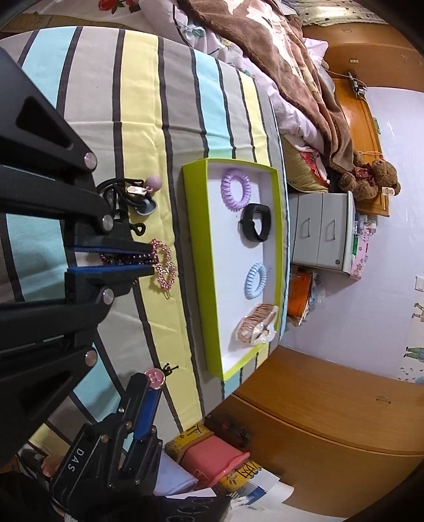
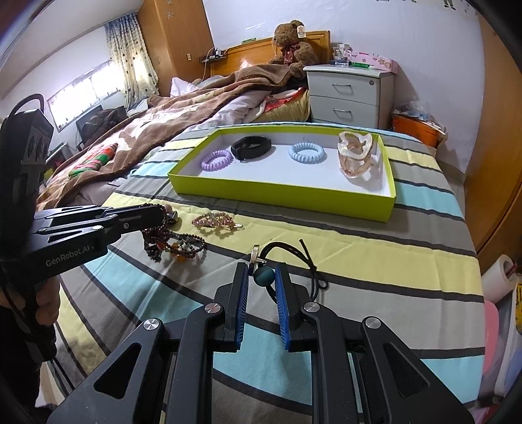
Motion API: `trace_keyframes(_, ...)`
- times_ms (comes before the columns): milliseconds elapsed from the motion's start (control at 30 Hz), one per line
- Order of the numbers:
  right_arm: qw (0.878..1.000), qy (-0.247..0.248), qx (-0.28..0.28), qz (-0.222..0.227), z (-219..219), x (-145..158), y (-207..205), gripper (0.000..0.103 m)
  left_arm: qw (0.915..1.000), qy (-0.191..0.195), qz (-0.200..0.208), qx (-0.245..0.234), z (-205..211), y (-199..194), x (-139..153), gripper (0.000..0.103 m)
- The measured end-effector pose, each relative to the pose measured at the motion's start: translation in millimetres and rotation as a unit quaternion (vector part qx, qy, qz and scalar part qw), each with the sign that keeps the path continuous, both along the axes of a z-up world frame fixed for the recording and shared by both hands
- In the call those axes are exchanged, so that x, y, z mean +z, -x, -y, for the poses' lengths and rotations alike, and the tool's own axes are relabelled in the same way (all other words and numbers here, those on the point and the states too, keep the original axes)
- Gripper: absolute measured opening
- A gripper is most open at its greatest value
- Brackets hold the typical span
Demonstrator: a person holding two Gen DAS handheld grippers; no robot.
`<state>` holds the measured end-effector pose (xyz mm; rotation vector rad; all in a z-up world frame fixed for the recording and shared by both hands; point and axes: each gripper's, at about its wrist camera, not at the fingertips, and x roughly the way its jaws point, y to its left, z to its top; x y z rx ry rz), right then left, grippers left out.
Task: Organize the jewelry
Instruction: 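Close the left gripper on the dark beaded bracelet while the right gripper holds the black tie, then carry the beaded bracelet and black tie into the green box with both grippers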
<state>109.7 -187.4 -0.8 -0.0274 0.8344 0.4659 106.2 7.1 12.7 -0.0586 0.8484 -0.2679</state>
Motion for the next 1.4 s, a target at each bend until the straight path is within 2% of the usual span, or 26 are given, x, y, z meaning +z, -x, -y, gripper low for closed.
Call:
trace_keyframes(900, 0.998, -0.004, -0.005, 0.064, -3, 55, 1, 0.017, 0.9973, 0.033, 0.065, 0.006, -9, -10, 63, 0.006)
trace_keyframes(1400, 0.996, 0.008, -0.012, 0.085, -5, 84, -44, 0.017, 0.9955, 0.039, 0.084, 0.019, -21, -49, 85, 0.006)
